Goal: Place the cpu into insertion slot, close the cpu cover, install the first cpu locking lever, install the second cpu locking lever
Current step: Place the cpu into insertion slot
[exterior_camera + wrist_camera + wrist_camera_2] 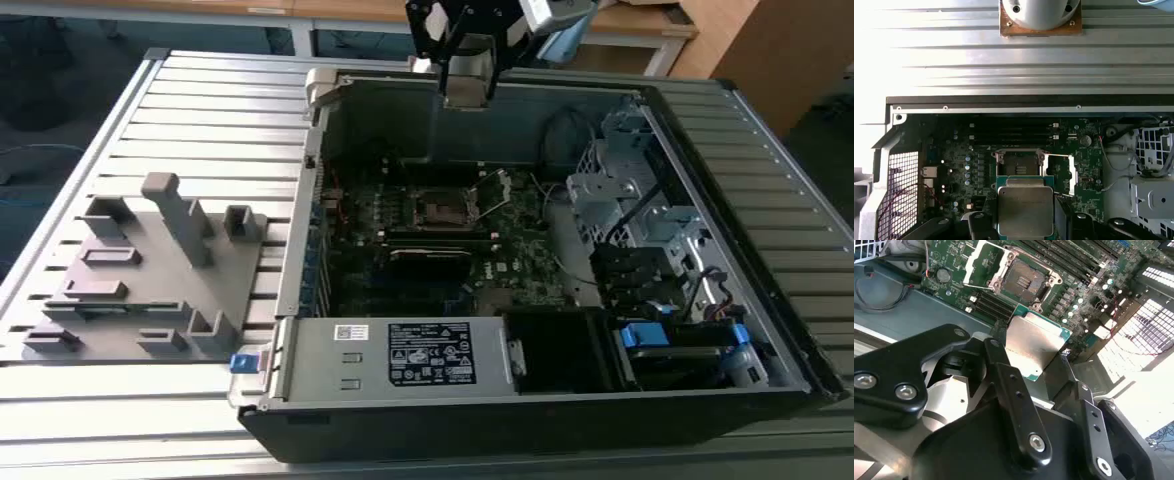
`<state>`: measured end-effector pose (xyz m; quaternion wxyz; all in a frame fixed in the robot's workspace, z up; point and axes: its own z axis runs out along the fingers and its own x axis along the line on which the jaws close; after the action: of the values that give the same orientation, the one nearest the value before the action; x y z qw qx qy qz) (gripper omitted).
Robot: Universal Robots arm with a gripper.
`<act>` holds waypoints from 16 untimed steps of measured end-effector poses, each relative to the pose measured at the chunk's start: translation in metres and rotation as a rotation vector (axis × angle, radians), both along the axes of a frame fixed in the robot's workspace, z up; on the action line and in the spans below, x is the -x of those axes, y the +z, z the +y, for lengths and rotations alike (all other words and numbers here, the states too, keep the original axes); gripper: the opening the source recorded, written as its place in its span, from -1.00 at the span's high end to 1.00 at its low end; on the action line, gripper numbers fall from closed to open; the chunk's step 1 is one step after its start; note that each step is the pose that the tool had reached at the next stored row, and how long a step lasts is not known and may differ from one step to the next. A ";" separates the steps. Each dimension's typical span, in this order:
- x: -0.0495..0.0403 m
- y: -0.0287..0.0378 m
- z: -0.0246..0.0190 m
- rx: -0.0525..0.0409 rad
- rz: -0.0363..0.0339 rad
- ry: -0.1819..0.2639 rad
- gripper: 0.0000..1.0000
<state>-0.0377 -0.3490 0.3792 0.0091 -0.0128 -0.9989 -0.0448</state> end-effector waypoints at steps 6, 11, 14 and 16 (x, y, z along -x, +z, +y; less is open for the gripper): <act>0.0000 0.0000 0.0000 0.0000 0.0000 0.000 -0.08; 0.0000 -0.0001 0.0000 0.0001 0.0001 0.000 -0.08; 0.0000 -0.0020 0.0000 -0.0001 0.0000 0.000 -0.08; 0.0000 -0.0041 0.0000 -0.0001 0.0000 0.000 -0.08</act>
<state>-0.0376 -0.3490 0.3751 0.0091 -0.0128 -0.9989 -0.0449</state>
